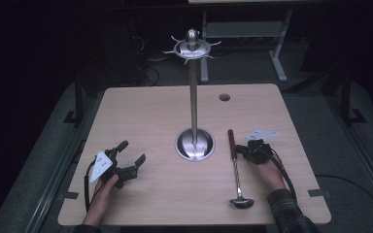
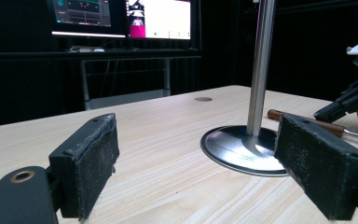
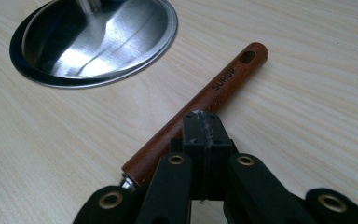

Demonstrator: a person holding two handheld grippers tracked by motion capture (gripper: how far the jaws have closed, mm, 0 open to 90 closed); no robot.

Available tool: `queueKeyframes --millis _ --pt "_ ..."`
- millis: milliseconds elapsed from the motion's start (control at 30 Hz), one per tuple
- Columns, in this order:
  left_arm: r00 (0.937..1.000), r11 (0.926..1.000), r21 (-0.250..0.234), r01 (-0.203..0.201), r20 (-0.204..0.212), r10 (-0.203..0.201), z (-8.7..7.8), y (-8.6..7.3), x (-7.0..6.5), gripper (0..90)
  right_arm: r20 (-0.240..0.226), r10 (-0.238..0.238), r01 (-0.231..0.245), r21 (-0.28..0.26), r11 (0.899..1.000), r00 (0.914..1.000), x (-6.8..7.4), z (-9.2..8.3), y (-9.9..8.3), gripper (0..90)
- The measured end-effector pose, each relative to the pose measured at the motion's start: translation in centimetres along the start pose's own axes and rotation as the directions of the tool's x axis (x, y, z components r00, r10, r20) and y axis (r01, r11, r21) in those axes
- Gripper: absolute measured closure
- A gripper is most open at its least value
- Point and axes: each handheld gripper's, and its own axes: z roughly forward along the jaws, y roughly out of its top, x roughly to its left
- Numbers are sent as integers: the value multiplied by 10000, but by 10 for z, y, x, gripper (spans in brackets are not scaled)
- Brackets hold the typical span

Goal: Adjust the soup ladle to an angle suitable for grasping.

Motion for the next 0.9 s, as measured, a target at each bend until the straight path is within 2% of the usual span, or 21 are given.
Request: queueKeyframes --millis 233,467,733,900 --pt "10000 10000 2 -9 6 9 0 0 0 131 -272 -48 50 66 10000 9996 5 2 1 895" --pt "10000 10000 11 -10 5 10 0 0 0 131 -793 -363 371 77 9993 9962 14 6 4 895" --pt "10000 10000 13 -13 17 13 0 0 0 131 -1154 -631 646 94 9979 9913 22 9 6 895" --pt "10000 10000 5 -12 28 12 0 0 0 131 -1203 -768 790 134 9968 9898 24 10 7 895"
